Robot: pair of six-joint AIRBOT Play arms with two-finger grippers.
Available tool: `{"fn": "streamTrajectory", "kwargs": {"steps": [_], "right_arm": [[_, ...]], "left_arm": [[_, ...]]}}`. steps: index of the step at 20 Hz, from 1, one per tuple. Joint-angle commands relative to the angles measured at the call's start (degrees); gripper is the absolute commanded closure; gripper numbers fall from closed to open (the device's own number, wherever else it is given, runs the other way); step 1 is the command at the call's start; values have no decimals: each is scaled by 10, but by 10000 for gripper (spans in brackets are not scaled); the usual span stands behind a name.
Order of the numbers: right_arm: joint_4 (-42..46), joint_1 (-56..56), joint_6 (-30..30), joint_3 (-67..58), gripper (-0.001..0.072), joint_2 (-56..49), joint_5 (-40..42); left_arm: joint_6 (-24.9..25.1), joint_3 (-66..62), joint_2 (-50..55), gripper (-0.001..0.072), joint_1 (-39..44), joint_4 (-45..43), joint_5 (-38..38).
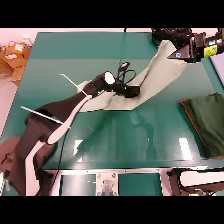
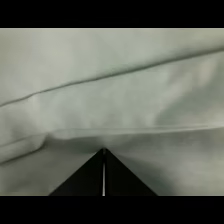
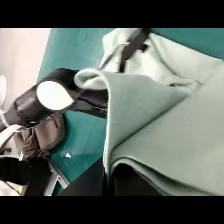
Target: Fold the shirts.
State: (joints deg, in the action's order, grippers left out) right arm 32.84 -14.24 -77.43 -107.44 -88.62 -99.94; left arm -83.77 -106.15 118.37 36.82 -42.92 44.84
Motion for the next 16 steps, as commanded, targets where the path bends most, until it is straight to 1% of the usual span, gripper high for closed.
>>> {"fn": "streamTrajectory", "kwargs": {"steps": [1, 2, 4, 7, 10, 12, 14, 16], "right_arm": [[4, 5, -2, -1, 699, 2, 0], [13, 6, -1, 1, 698, 1, 2], [19, 7, -1, 3, 698, -2, 7], [19, 23, -2, 16, 698, -2, 42], [18, 68, -2, 36, 698, -2, 83], [19, 120, -2, 53, 698, -2, 133], [19, 183, -2, 74, 698, -7, 205], [19, 259, -2, 99, 698, -23, 289]], "left_arm": [[-2, -24, 32, 681, 11, 27, -20], [-1, -24, 32, 681, 6, 26, -12], [4, -29, 26, 681, -17, 24, 45], [17, -61, 15, 681, -80, 20, 187], [7, -114, -7, 681, -155, -37, 307], [7, -118, -46, 682, -203, -81, 346], [7, -118, -90, 681, -252, -122, 380], [10, -118, -133, 681, -301, -145, 406]]}}
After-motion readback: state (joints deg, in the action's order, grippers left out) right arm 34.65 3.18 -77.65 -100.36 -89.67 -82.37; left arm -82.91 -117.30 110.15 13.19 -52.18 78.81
